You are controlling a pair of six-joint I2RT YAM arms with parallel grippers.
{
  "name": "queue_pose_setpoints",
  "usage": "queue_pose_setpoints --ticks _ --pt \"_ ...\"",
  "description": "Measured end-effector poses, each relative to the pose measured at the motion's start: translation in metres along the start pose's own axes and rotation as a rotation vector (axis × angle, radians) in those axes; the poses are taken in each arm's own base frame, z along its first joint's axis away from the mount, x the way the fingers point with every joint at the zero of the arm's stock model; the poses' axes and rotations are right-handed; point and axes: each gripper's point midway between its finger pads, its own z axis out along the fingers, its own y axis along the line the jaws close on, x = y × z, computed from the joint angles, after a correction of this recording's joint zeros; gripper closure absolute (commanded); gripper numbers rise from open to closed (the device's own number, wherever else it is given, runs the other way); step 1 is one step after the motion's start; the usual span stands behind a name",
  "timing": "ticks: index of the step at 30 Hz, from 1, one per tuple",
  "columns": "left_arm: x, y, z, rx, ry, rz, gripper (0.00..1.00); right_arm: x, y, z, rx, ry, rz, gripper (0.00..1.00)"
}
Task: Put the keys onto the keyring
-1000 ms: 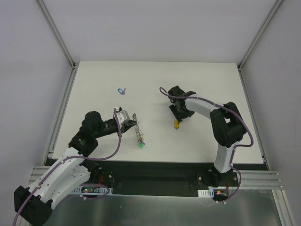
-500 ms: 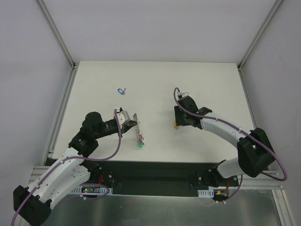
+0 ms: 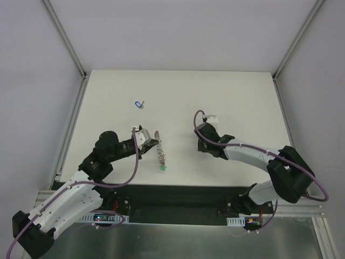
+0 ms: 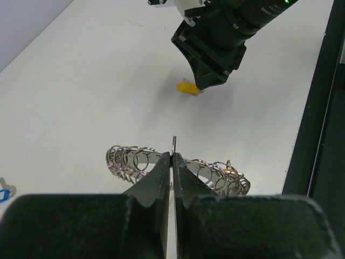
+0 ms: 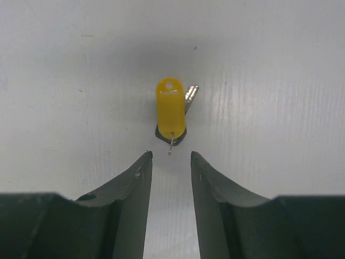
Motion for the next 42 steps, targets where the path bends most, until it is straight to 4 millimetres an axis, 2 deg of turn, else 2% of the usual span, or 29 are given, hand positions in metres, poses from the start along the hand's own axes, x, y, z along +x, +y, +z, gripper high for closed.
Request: queue_pose_setpoints --ticks 4,13,19,33,42 --pt "0.000 0.001 0.000 -0.011 0.004 0.000 1.00 0.004 0.007 0.004 -0.006 -0.019 0.015 0.65" --pt "0.003 0.000 0.000 -0.019 0.018 -0.005 1.00 0.021 0.006 0.018 0.030 -0.012 0.031 0.69" --pt "0.004 0.001 0.000 -0.026 0.020 -0.004 1.00 0.015 0.009 0.023 0.031 -0.048 0.057 0.73" --pt "0.004 0.001 0.000 -0.030 0.022 -0.005 1.00 0.013 0.008 0.025 0.041 -0.064 0.082 0.74" --pt "0.004 0.001 0.000 -0.030 0.022 -0.005 1.00 0.015 0.006 0.024 0.045 -0.068 0.091 0.83"
